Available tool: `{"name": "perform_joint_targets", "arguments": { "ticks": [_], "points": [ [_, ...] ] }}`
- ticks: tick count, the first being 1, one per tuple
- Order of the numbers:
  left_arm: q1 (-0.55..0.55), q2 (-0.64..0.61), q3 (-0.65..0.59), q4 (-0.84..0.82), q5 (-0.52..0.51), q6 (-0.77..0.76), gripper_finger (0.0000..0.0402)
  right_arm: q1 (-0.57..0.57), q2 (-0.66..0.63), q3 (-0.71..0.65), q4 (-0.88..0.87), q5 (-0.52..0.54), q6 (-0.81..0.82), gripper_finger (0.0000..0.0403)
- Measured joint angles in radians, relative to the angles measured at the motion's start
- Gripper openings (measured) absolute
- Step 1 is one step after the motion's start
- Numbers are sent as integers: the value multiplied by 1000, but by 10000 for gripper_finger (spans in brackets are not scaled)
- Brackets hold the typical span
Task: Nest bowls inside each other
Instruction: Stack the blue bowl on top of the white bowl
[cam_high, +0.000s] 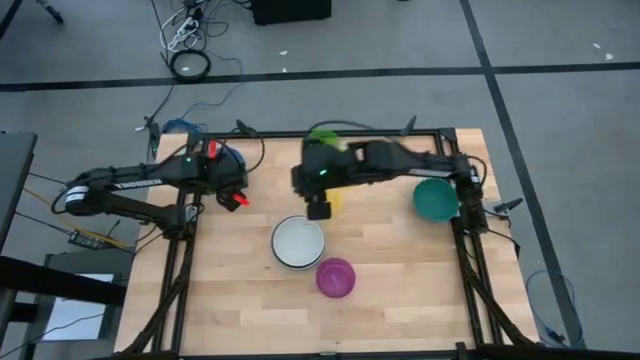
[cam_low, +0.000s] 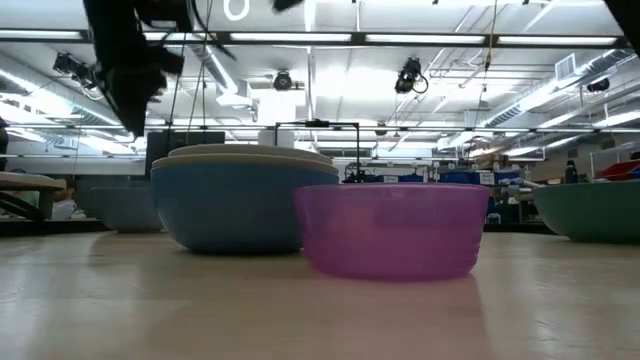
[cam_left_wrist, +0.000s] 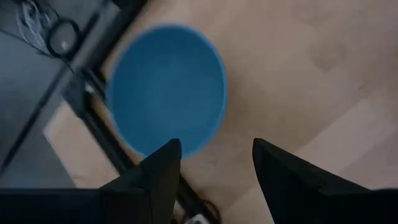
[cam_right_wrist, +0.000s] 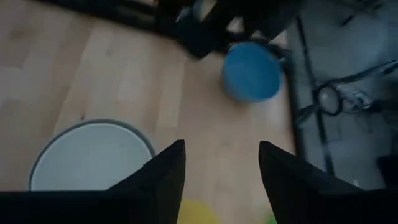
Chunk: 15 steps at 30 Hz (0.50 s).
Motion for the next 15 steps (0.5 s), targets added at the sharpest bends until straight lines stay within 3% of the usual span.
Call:
{"name": "perform_joint_targets", "arguments": {
  "ticks": [6, 15],
  "points": [
    [63, 11, -123, 114, 50, 20, 209, 0, -137, 1, -49, 30, 5, 177],
    [195, 97, -121, 214, 138, 160, 209, 1, -240, 0, -116, 90, 54, 171]
  ]
}}
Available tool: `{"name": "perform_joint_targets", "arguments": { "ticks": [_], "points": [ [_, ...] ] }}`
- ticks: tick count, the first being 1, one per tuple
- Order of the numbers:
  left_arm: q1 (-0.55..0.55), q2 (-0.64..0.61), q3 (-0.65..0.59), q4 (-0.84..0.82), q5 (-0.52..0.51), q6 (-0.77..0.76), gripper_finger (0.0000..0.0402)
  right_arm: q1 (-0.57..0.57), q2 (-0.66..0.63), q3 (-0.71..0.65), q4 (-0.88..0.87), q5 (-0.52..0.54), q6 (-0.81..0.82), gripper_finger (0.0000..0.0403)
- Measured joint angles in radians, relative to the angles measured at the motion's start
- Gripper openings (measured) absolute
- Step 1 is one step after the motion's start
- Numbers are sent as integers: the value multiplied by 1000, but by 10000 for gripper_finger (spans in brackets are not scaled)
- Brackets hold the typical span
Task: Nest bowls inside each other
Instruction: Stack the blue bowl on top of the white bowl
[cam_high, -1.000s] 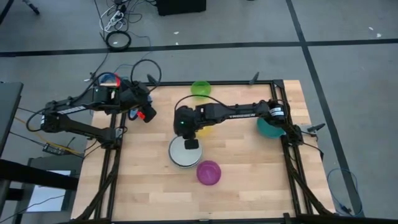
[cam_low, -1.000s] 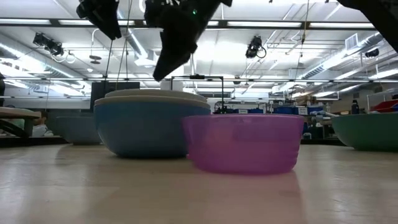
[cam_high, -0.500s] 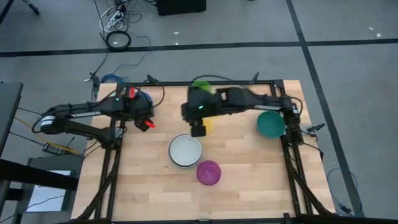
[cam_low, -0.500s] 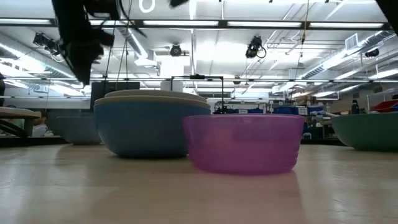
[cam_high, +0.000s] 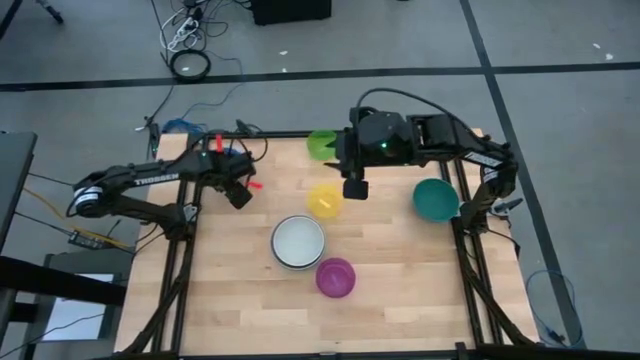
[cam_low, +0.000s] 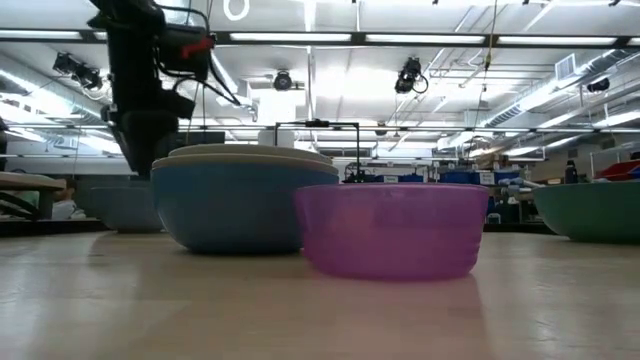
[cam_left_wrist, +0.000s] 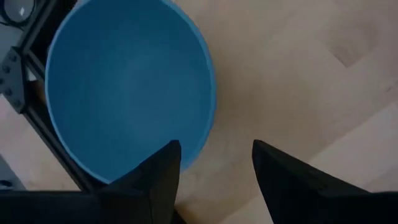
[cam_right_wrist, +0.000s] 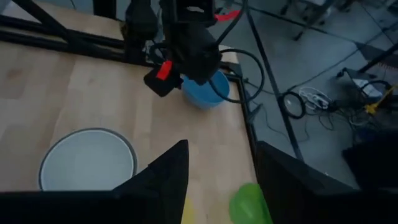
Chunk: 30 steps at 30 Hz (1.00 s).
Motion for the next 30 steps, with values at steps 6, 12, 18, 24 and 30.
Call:
{"name": "perform_joint_targets", "arguments": {
  "ticks": [6, 12, 18, 24, 30],
  "points": [
    [57, 79, 14, 3, 21, 70, 209, 15, -4, 0, -41, 13, 33, 171],
    [98, 145, 14, 54, 52, 118, 209, 37, -2, -1, -48, 41, 34, 171],
    [118, 199, 14, 92, 68, 149, 196, 57, -2, -1, -61, 89, 29, 171],
    [137, 261, 15, 136, 121, 176, 127, 79, -6, -1, -100, 129, 34, 171],
    [143, 297, 15, 169, 161, 212, 22, 119, -50, -2, -115, 213, 55, 171]
  ]
}}
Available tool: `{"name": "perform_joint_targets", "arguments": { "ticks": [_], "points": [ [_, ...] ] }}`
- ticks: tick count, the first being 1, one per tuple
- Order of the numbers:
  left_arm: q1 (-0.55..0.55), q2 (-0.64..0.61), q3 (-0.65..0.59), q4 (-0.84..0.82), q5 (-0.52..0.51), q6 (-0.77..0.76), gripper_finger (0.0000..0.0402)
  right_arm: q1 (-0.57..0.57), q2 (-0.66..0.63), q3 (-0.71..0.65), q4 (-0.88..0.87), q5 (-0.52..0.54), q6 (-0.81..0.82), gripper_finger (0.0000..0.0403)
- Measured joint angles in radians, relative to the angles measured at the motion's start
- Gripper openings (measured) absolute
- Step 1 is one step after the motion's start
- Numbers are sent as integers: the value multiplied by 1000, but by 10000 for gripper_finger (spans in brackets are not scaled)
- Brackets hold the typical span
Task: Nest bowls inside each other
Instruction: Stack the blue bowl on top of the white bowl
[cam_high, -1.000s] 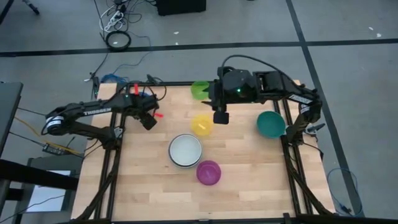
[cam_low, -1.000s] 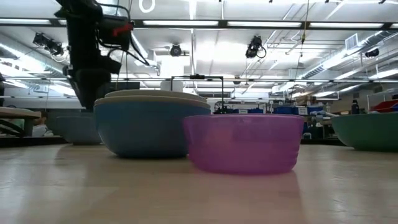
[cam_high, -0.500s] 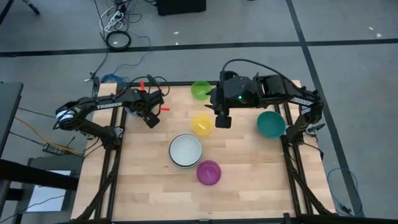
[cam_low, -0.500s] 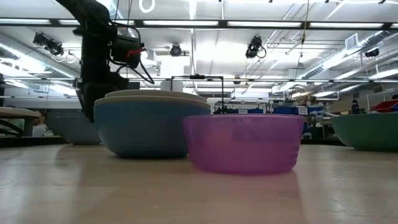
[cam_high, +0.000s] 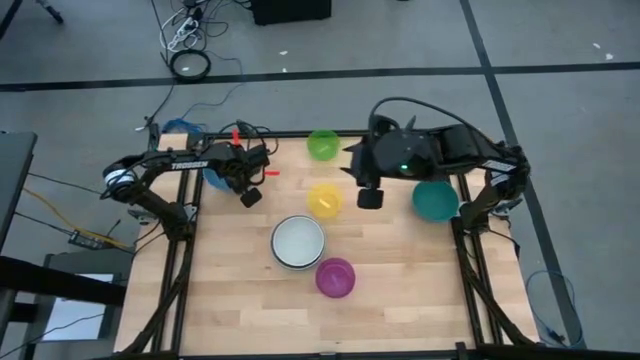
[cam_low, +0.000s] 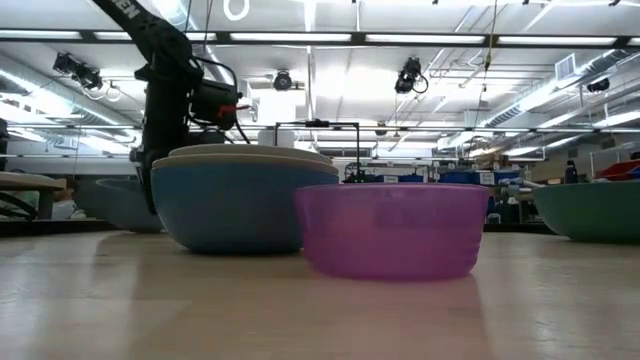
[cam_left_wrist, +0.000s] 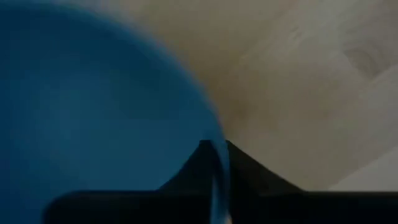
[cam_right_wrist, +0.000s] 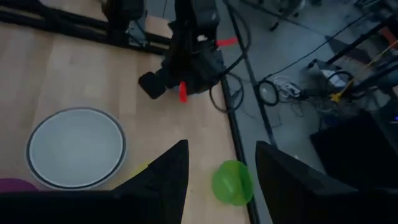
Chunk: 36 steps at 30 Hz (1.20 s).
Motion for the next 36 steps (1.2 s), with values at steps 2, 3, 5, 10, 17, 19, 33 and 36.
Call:
{"name": "perform_joint_targets", "arguments": {
  "ticks": [2, 3, 5, 10, 17, 19, 33, 36],
  "points": [
    [1, -5, 9, -5, 1, 13, 12, 15, -19, 0, -21, 30, 19, 171],
    [0, -4, 15, -9, 6, 13, 11, 21, -28, 0, -32, 49, 29, 171],
    [-11, -2, 37, -36, 16, 16, 8, 35, -52, 0, -59, 94, 52, 171],
    [-92, -1, 146, -111, 47, 33, 6, 58, -111, 0, -151, 173, 141, 171],
    [-328, -1, 388, -233, 53, 77, 5, 65, -163, 0, -305, 247, 276, 171],
    [-408, -3, 453, -255, 94, 95, 5, 65, -172, 0, -325, 251, 304, 171],
    [-789, 1, 533, -75, 303, 62, 5, 66, -325, -205, -322, 254, 411, 171],
    [-819, 8, 534, 15, 331, 64, 5, 66, -346, -262, -321, 244, 455, 171]
  ]
}}
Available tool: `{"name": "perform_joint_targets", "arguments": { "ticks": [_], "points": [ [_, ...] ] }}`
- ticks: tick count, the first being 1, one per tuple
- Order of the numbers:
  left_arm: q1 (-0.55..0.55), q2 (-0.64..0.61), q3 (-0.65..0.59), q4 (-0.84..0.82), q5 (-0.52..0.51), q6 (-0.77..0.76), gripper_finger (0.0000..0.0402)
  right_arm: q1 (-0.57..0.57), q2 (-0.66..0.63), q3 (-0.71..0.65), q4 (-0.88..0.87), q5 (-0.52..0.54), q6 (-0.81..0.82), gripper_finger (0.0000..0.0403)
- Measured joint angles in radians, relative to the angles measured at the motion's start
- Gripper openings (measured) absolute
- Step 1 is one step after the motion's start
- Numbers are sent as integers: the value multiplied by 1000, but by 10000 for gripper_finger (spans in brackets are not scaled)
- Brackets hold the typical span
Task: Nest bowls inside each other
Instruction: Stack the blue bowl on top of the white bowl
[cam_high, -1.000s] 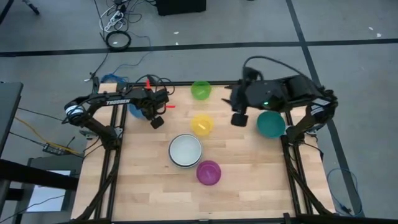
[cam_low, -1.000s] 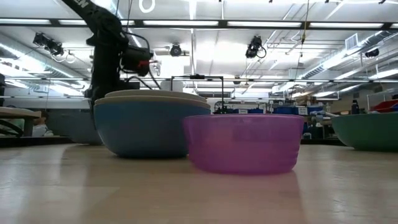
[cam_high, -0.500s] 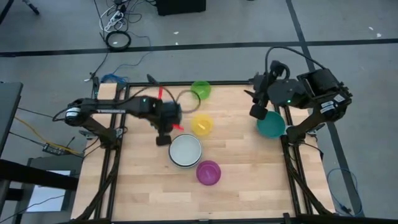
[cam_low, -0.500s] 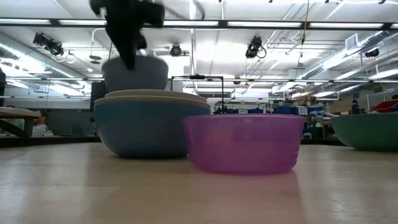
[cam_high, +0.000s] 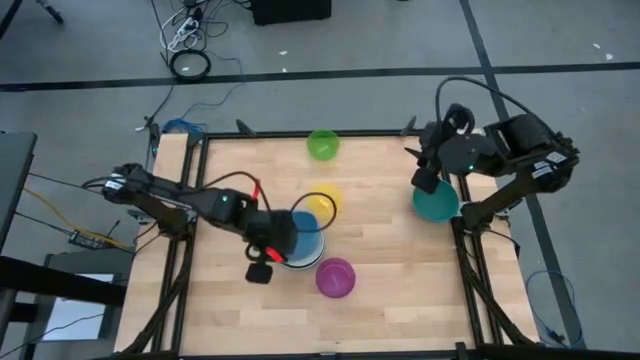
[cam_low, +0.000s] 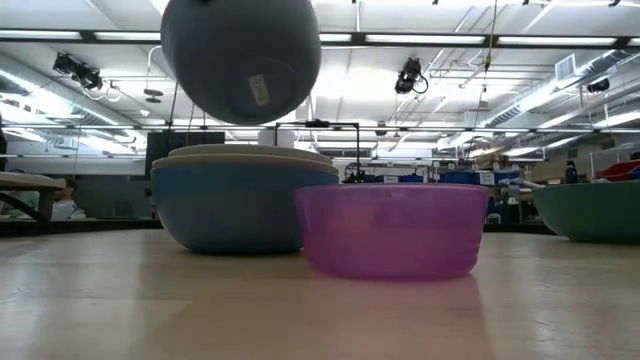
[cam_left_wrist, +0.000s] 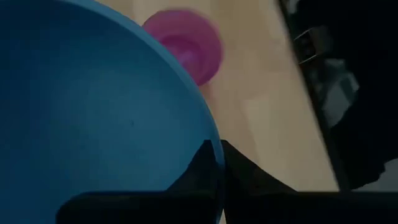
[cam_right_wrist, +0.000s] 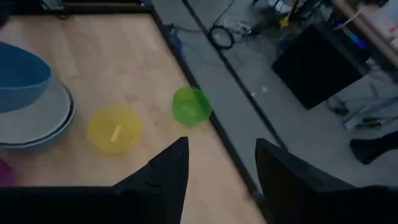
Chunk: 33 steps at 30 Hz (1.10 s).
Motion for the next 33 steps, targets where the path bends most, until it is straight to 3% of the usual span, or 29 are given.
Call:
{"name": "perform_joint_targets", "arguments": {
  "ticks": [7, 17, 24, 33],
  "points": [
    [-10, 82, -5, -18, -28, -22, 14, 9, -45, -178, 1, -73, 109, 171],
    [-6, 181, -7, -90, -63, -44, 136, 29, -106, -383, 3, -109, 307, 176],
    [-10, 81, 3, -117, -138, -105, 186, -3, -149, -581, 1, -311, 488, 170],
    [-18, -90, 3, -123, -292, -129, 193, -63, -154, -875, 41, -475, 641, 169]
  ]
}}
